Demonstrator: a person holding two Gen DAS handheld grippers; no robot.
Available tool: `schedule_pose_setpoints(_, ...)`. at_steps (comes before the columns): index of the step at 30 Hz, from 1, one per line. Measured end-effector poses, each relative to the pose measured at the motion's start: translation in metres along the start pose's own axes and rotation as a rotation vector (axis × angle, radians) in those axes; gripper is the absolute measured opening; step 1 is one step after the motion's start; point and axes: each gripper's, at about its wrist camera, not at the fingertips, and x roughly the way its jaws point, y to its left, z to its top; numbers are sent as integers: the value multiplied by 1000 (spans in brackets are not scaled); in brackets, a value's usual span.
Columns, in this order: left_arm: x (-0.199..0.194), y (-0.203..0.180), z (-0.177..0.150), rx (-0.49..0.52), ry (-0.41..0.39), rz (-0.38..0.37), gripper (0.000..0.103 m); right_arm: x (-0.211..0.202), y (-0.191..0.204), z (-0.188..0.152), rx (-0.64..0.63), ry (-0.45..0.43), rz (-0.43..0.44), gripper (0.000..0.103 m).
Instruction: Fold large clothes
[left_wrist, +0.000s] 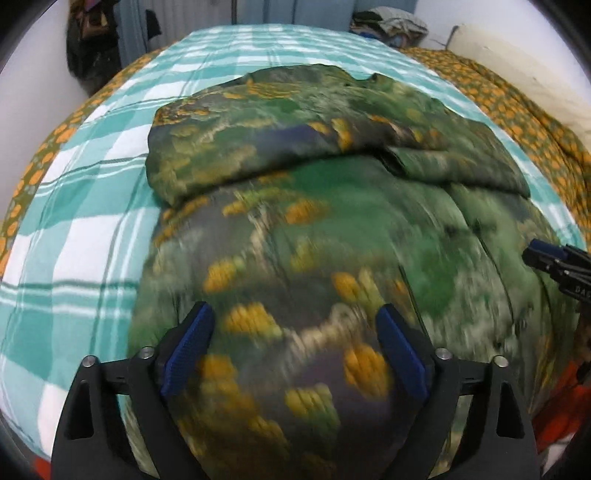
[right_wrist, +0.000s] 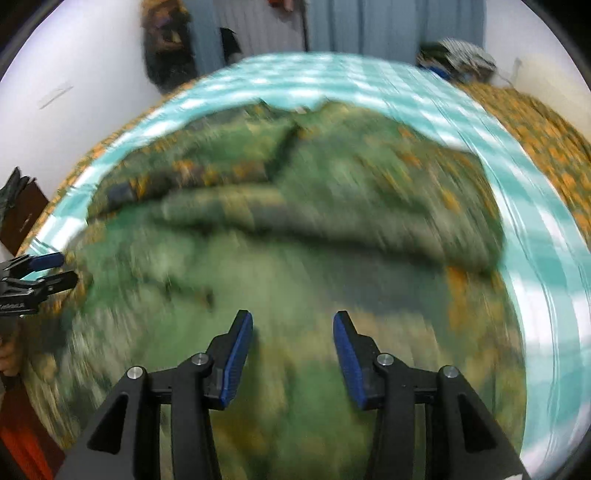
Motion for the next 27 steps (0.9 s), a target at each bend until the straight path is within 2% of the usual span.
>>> schedule_pose_setpoints(4,9,-4,-15,-16,-29,13,102,-2,-4,-26,19,-33,-12,48)
schedule_pose_setpoints(7,16,-10,-17,9,-46,39,102,9,-7,-33,46,-66,0,50)
schedule_pose_setpoints(12,17,-7,-21,4,-73,26,102,17,-7,-41,31,-121,-3,51)
schedule_pose_setpoints(27,16,-9,-26,12,-98,36,102,17,0,-46,-2,-139,-37,51)
